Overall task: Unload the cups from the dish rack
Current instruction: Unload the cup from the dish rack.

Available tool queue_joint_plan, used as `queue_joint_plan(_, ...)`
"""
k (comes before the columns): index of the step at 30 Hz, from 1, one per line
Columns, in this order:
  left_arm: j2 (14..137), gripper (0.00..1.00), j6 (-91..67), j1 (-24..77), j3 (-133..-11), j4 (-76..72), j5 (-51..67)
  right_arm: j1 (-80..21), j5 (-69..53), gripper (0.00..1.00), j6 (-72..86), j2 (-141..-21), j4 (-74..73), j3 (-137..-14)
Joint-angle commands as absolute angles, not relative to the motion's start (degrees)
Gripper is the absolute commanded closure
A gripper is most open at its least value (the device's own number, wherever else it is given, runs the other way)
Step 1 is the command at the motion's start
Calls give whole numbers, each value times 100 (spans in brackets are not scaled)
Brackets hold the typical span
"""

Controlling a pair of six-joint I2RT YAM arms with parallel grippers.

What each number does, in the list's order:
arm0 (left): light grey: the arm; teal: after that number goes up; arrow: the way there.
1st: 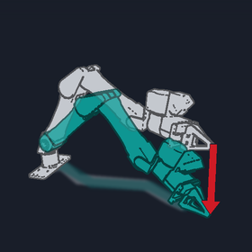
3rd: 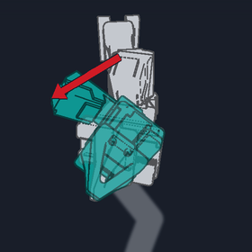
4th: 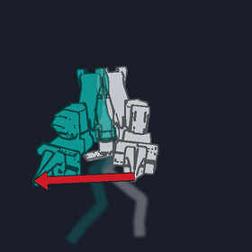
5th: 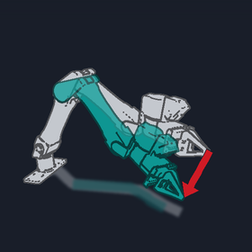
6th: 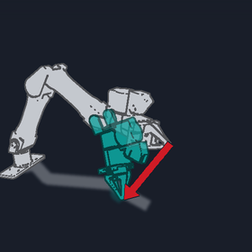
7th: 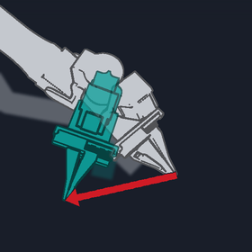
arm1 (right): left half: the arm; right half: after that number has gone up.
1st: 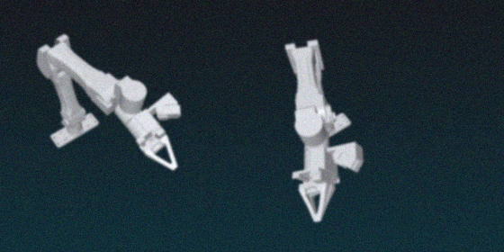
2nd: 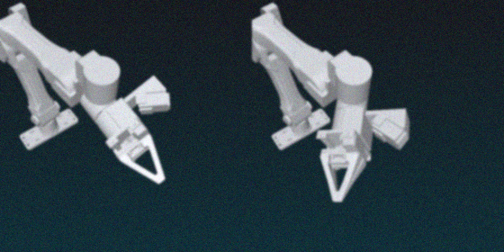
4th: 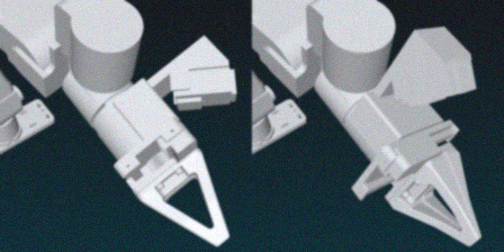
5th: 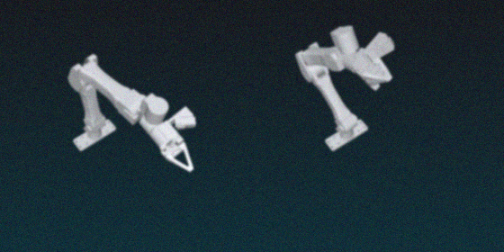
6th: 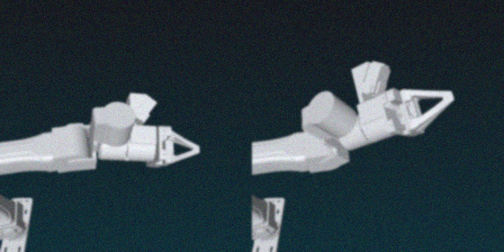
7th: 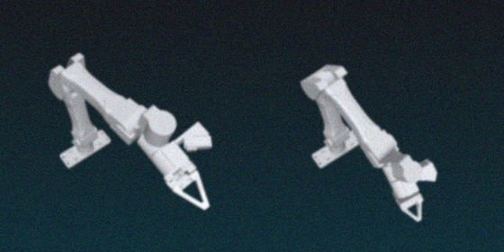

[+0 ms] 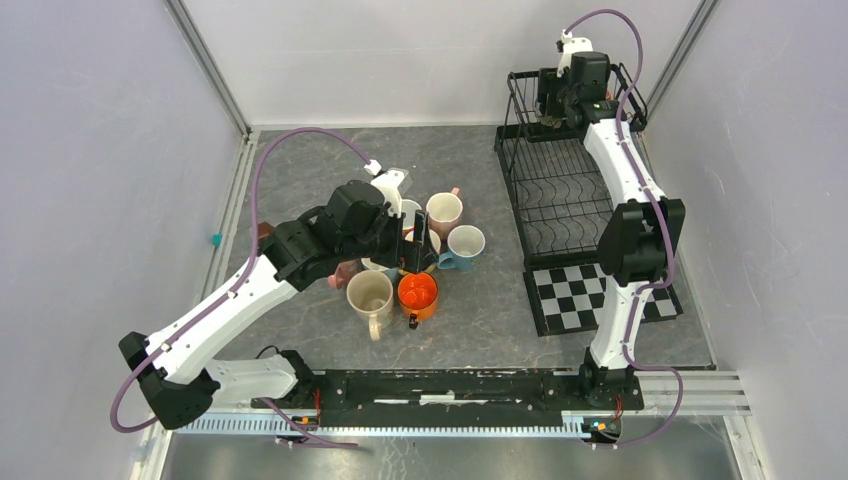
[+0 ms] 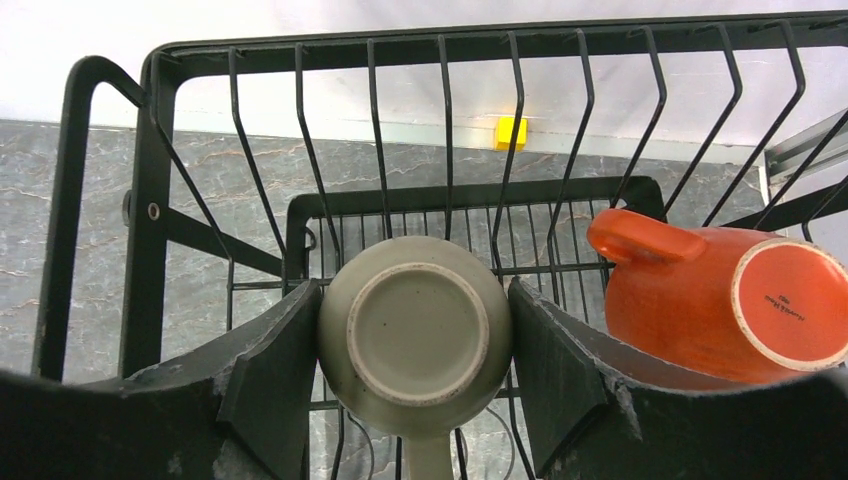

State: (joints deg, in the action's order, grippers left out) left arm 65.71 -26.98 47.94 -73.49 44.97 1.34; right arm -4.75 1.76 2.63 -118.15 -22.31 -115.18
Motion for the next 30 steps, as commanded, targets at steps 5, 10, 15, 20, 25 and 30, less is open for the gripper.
queue_joint_plan(5, 6471, 0, -2698, 4729, -7440, 4413, 122, -450, 157, 67, 638, -11315, -1626, -11899)
queue_joint_plan(10, 6432, 0, -2689, 4709, -7401, 4370, 154, -452, 185, 69, 753, -11087, -1585, -11867)
queue_joint_plan(15, 6420, 0, -2719, 4685, -7414, 4284, 203, -450, 121, 70, 1006, -10828, -1600, -11887)
queue_joint_plan(20, 6354, 0, -2781, 4668, -7427, 4193, 216, -450, 16, 70, 1288, -10454, -1610, -11731)
queue_joint_plan(25, 6209, 0, -2936, 4628, -7390, 4037, 150, -451, -368, 71, 1539, -9985, -1615, -11297)
queue_joint_plan(30, 6033, 0, -3175, 4564, -7278, 3675, 186, -497, -791, 73, 1915, -9319, -1333, -10314)
